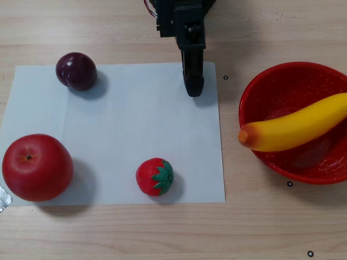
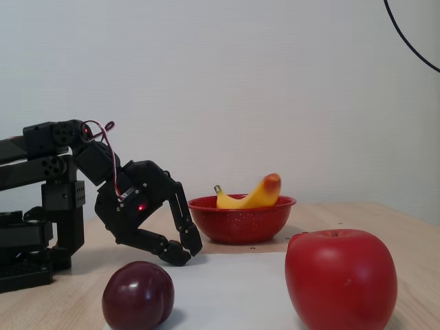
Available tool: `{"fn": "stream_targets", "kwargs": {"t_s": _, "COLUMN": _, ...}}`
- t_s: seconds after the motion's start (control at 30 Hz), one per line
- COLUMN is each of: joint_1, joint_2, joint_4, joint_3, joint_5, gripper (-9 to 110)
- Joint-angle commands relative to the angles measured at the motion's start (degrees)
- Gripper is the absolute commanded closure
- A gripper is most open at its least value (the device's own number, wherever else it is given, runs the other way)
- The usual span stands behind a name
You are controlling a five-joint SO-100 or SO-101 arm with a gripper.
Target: Grasp the banana and put it in the red bowl.
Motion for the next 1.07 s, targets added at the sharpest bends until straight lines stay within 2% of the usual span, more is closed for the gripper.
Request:
{"fn": "stream_targets", "kwargs": {"t_s": 0.0, "joint_1": 1.14, "joint_2": -0.62, "joint_4": -1.76, "joint_3": 0.26, "joint_5": 1.58, "gripper": 101}}
{"fn": "stream_targets", "kwargs": {"t_s": 1.03, "joint_1": 1.14, "joint_2": -0.62, "joint_4": -1.49, "joint_3": 0.26, "joint_5": 0.53, "gripper": 101}}
